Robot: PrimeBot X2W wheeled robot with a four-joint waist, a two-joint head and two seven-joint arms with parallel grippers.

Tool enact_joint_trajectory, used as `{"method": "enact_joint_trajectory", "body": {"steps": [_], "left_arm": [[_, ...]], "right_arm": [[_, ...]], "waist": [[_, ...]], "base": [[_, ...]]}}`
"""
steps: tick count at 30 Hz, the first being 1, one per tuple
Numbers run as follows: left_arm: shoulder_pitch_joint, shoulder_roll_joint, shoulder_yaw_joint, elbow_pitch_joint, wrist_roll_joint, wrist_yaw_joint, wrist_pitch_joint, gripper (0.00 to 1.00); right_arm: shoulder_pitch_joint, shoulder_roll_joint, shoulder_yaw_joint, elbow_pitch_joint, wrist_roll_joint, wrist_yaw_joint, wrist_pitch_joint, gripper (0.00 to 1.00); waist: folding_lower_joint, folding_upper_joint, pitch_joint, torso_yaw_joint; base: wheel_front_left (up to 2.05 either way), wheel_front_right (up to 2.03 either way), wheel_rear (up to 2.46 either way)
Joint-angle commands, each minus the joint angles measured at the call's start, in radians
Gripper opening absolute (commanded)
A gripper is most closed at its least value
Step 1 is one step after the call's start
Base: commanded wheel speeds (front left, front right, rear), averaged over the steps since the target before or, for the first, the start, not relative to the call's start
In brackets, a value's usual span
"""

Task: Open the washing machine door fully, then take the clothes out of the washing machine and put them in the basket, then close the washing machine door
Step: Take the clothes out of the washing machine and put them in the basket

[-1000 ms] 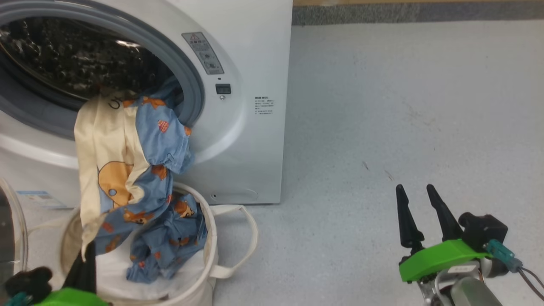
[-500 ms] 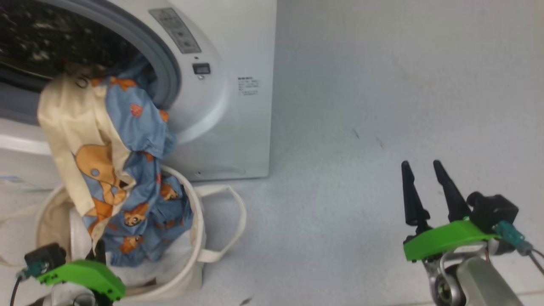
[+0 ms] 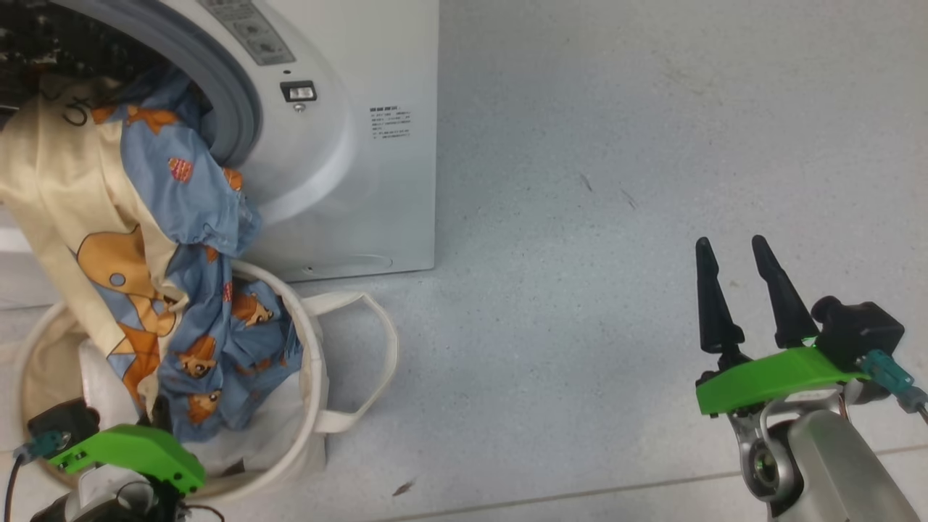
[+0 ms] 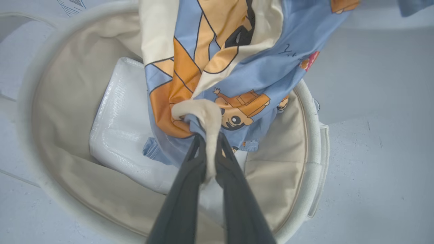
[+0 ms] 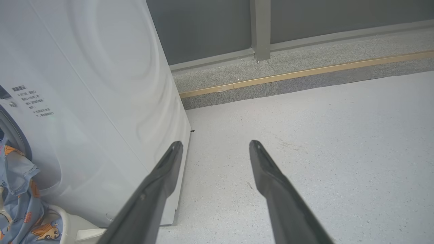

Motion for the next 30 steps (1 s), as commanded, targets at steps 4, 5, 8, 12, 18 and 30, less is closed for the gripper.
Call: {"method": "enact_joint_trajectory", "body": {"steps": [4,5,8,12,18,30], "left_arm": [[0.001,0.05,-0.004,-0.004,-0.028,-0.006,-0.024,1.0],[0.006,0.054,-0.01,-0.004,-0.032,-0.006,-0.028,1.0],[0.022,0.067,-0.036,-0.012,-0.036,-0.006,-0.038,1.0],[0.039,0.095,-0.069,-0.047,-0.023,-0.006,-0.058,1.0],[0.085,0.131,-0.03,-0.266,-0.015,-0.006,-0.065,1.0],[0.284,0.172,0.102,-0.67,0.106,-0.006,-0.065,1.0]], "right_arm": [[-0.005,0.0,0.014,-0.024,-0.005,0.004,-0.012,1.0],[-0.004,0.002,0.017,-0.021,-0.004,0.004,-0.012,1.0],[0.003,0.006,0.022,-0.011,-0.003,0.004,-0.012,1.0],[0.023,0.009,0.025,0.006,-0.002,0.004,-0.012,1.0],[0.057,0.02,0.033,0.023,-0.001,0.004,-0.012,1.0],[0.107,0.039,0.043,0.041,-0.004,0.004,-0.012,1.0]], "waist": [[0.0,0.0,-0.027,0.004],[0.0,0.0,-0.035,0.005],[0.0,0.0,-0.068,0.009],[0.0,0.0,-0.121,0.018],[0.0,0.0,-0.198,0.03],[0.0,0.0,-0.309,0.022]], "base": [[0.0,0.0,0.0],[0.0,0.0,0.0],[0.0,0.0,0.0],[0.0,0.0,0.0],[0.0,0.0,0.0],[0.0,0.0,0.0]]}}
